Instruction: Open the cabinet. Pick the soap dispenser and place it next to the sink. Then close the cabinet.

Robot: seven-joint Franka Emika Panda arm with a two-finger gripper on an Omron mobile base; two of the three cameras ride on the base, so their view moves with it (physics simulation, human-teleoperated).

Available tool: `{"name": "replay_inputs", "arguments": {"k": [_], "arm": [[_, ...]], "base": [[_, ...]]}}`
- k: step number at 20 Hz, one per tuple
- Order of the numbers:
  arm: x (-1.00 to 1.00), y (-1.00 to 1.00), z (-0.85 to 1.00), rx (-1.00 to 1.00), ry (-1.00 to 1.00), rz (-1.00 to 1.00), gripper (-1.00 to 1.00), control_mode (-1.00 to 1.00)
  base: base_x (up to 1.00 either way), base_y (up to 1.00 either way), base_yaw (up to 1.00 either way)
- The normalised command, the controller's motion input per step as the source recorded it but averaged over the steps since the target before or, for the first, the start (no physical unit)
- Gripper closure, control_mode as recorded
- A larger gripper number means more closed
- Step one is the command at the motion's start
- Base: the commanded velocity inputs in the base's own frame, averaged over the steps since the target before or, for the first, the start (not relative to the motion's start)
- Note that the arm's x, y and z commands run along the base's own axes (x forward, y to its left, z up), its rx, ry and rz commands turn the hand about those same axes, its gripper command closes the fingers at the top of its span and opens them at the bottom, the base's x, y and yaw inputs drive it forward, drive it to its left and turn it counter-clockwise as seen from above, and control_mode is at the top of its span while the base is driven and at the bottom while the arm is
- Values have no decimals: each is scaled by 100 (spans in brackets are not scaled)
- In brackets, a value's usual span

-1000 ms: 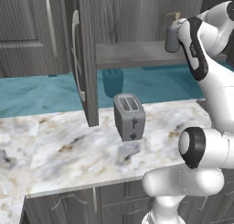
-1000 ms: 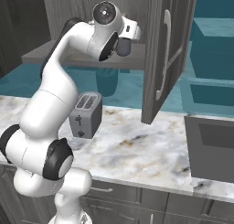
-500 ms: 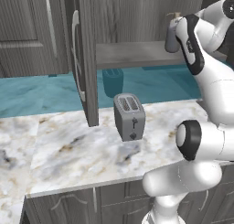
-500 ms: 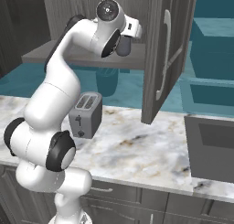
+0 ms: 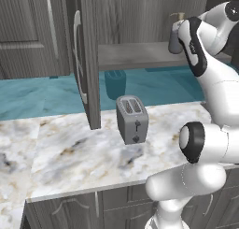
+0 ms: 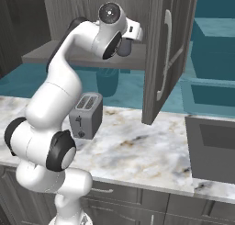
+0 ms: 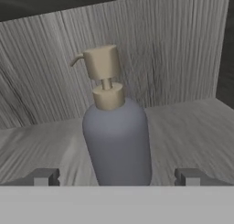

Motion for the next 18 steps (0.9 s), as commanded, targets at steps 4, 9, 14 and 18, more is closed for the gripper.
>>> {"name": "replay_inputs", "arguments": {"k": [4, 9, 14, 18], "arm": [[12, 0, -17, 0, 0, 0, -100, -100], [19, 0, -4, 0, 0, 0, -100, -100], [28, 0, -6, 0, 0, 0, -100, -100], [24, 0, -1, 0, 0, 0, -100, -100]], "base": [[0, 0, 0], [0, 0, 0], [0, 0, 0], [0, 0, 0]]}}
